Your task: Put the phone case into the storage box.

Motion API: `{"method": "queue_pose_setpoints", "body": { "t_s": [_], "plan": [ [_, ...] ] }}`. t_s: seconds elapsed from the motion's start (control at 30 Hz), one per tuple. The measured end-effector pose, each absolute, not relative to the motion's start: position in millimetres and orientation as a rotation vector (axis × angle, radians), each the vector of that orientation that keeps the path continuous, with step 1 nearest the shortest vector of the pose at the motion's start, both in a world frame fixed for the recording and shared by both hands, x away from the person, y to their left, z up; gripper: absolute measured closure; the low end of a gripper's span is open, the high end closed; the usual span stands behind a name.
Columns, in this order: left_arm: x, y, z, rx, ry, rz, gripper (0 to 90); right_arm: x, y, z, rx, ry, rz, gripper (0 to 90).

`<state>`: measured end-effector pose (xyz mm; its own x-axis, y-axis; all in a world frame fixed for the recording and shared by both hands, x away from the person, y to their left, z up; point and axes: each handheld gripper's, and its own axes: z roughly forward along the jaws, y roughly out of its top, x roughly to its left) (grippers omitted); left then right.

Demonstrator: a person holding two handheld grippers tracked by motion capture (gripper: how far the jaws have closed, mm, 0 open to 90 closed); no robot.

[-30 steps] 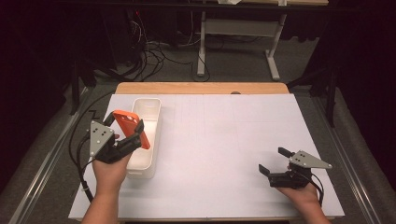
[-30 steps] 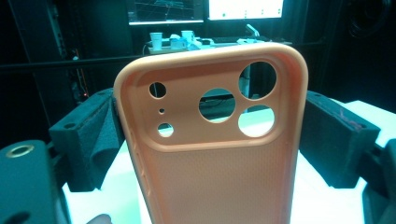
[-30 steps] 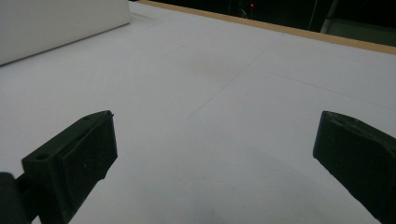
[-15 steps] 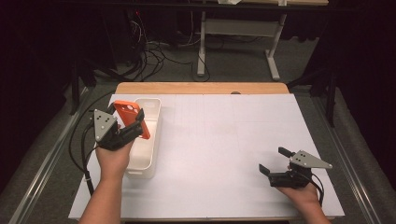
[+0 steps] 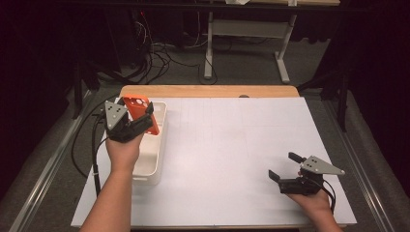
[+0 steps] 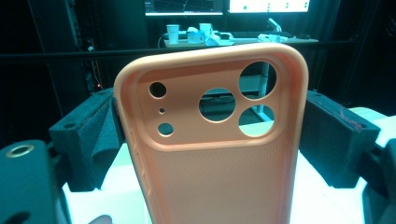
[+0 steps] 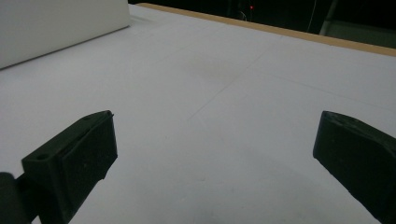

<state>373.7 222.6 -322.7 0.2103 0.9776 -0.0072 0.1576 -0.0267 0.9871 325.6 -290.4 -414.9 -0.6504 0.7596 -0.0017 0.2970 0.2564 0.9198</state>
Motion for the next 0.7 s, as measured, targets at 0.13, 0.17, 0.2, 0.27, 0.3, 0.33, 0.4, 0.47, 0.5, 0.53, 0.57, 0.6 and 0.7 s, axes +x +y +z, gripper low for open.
{"method": "queue_pose_setpoints", "body": {
  "t_s": [0.13,0.17,0.2,0.27,0.3,0.33,0.4,0.47,0.5,0.53,0.57,0.6,0.7],
  "plan": [
    [381.1,220.1,-321.3,1.416,1.166,0.981,15.0,325.3,-290.4,-414.8,0.958,2.084,1.378,0.2],
    [383.2,219.6,-321.2,1.416,1.17,0.982,15.0,325.3,-290.4,-414.7,0.958,2.084,1.379,0.2],
    [385.4,219.2,-321.1,1.418,1.174,0.982,15.0,325.4,-290.4,-414.7,0.958,2.084,1.381,0.2],
    [389.6,218.4,-321.3,1.418,1.184,0.987,15.0,325.5,-290.1,-414.9,0.958,2.085,1.38,0.2],
    [391.5,218.3,-321.5,1.418,1.188,0.986,15.0,325.6,-290.1,-414.9,0.957,2.086,1.38,0.2],
    [393.4,218.5,-321.8,1.418,1.192,0.984,15.0,325.6,-290.0,-414.9,0.957,2.085,1.381,0.2],
    [396.7,219.0,-323.1,1.41,1.204,0.972,15.0,325.4,-290.2,-414.8,0.958,2.085,1.383,0.2],
    [399.1,218.6,-324.8,1.412,1.213,0.971,15.0,325.5,-290.4,-414.7,0.959,2.085,1.386,0.2],
    [400.3,218.1,-325.8,1.415,1.215,0.974,15.0,325.6,-290.4,-414.7,0.958,2.085,1.387,0.2],
    [401.5,217.9,-326.7,1.417,1.218,0.975,15.0,325.7,-290.4,-414.7,0.958,2.084,1.387,0.2],
    [402.7,217.7,-327.5,1.418,1.222,0.977,15.0,325.7,-290.3,-414.7,0.958,2.085,1.387,0.2],
    [403.8,217.5,-328.2,1.417,1.225,0.98,15.0,325.7,-290.3,-414.7,0.957,2.085,1.387,0.2],
    [407.9,217.3,-330.3,1.416,1.232,0.978,15.0,325.7,-290.5,-414.7,0.958,2.085,1.39,0.2]
  ]
}}
